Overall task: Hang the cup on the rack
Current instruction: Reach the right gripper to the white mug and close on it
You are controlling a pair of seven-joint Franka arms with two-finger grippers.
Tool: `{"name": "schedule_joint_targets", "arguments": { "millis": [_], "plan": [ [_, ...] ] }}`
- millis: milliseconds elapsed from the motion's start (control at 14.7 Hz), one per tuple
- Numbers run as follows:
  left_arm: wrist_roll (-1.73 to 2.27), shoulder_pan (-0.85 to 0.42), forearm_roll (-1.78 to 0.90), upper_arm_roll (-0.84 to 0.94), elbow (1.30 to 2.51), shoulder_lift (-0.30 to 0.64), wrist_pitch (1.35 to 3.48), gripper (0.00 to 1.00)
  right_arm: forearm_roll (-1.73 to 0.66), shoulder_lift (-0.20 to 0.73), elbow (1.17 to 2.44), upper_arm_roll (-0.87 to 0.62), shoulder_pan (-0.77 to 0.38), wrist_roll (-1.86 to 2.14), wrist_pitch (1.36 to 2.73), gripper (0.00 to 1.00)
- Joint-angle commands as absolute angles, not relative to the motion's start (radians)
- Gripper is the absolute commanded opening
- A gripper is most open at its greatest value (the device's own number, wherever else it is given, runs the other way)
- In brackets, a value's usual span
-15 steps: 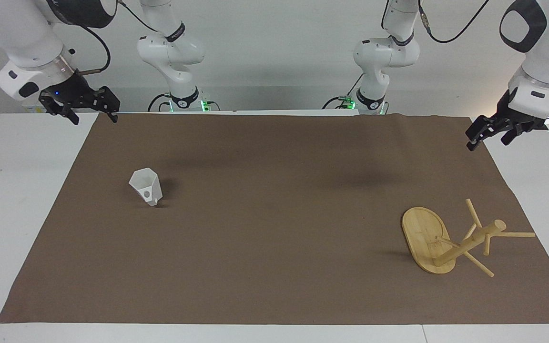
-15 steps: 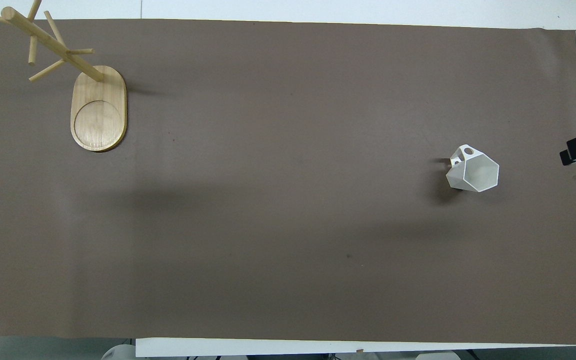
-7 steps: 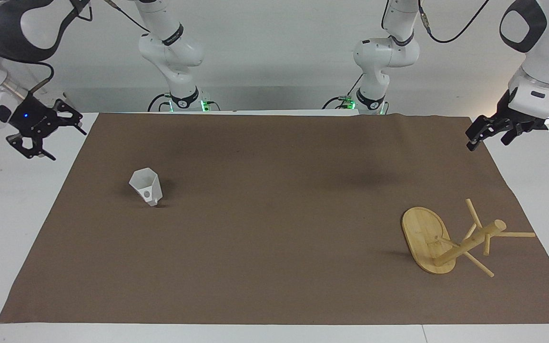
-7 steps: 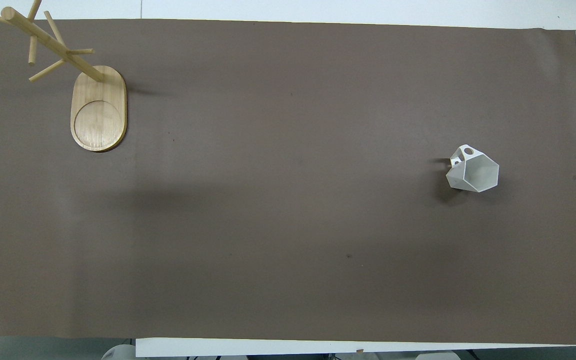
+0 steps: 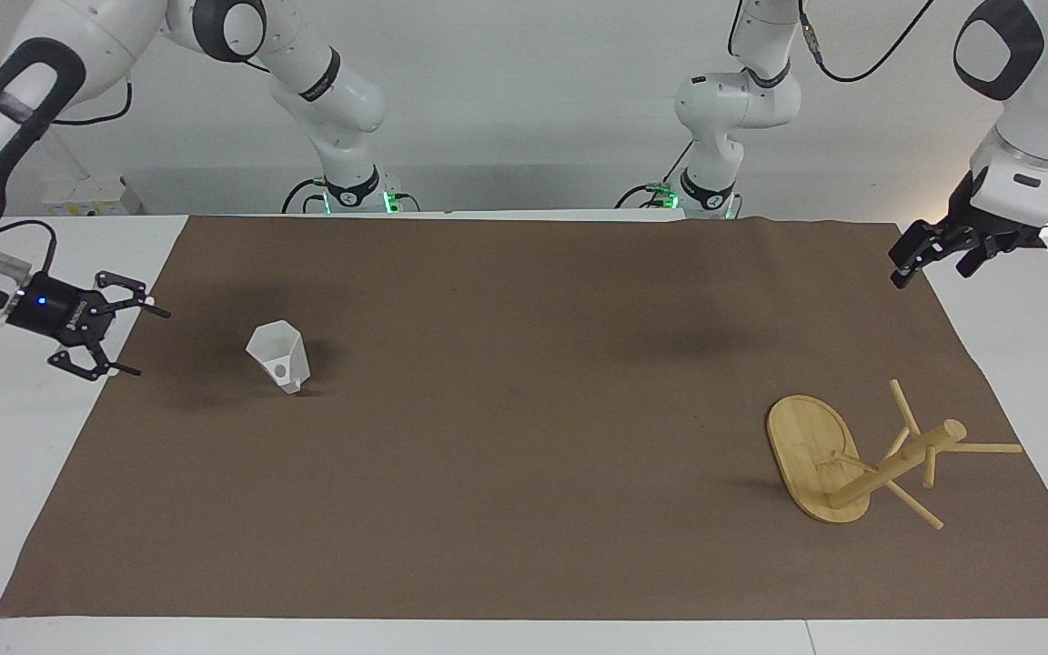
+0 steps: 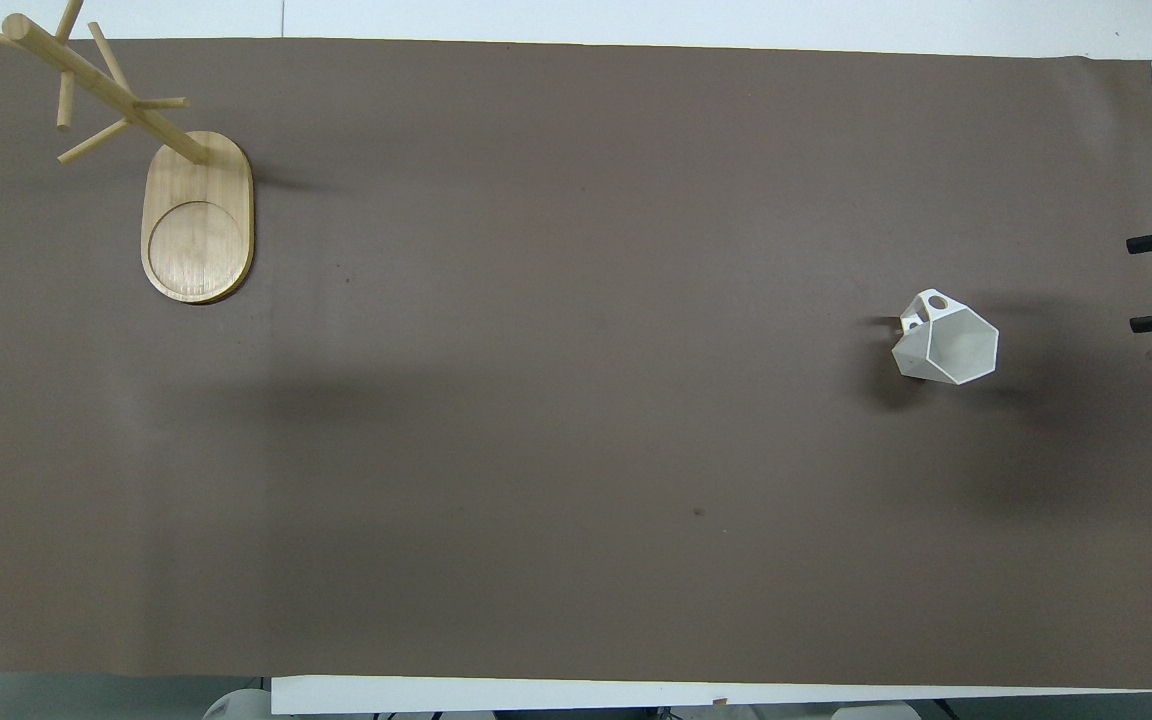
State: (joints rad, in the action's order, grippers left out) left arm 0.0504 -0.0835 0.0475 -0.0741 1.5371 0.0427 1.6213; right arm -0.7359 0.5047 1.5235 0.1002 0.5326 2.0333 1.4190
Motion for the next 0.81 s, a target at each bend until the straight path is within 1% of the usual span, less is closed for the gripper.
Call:
{"name": "schedule_joint_targets", "arguments": {
  "millis": [0,68,204,407,543,747],
  "plan": [
    [0.052,-0.078,0.04,-0.072,1.566,0.02,1.632,1.0,-0.822,0.592,1.526,0.086,0.575,2.231,1.355,1.0],
    [0.052,-0.077,0.04,-0.072,1.566,0.02,1.632,1.0,-0.828,0.621,1.529,0.084,0.578,2.305,1.344,1.0],
    [0.054,-0.077,0.04,-0.072,1.566,0.02,1.632,1.0,-0.897,0.673,1.581,0.084,0.574,2.396,1.321,1.0],
    [0.052,-0.077,0.04,-0.072,1.566,0.02,1.632,1.0,-0.916,0.66,1.678,0.084,0.536,2.465,1.342,1.0],
    [0.054,-0.077,0.04,-0.072,1.566,0.02,1.632,1.0,-0.916,0.65,1.713,0.083,0.512,2.483,1.382,1.0],
    [0.054,-0.078,0.04,-0.072,1.566,0.02,1.632,1.0,-0.959,0.64,1.764,0.083,0.463,2.508,1.394,1.0]
  ]
}}
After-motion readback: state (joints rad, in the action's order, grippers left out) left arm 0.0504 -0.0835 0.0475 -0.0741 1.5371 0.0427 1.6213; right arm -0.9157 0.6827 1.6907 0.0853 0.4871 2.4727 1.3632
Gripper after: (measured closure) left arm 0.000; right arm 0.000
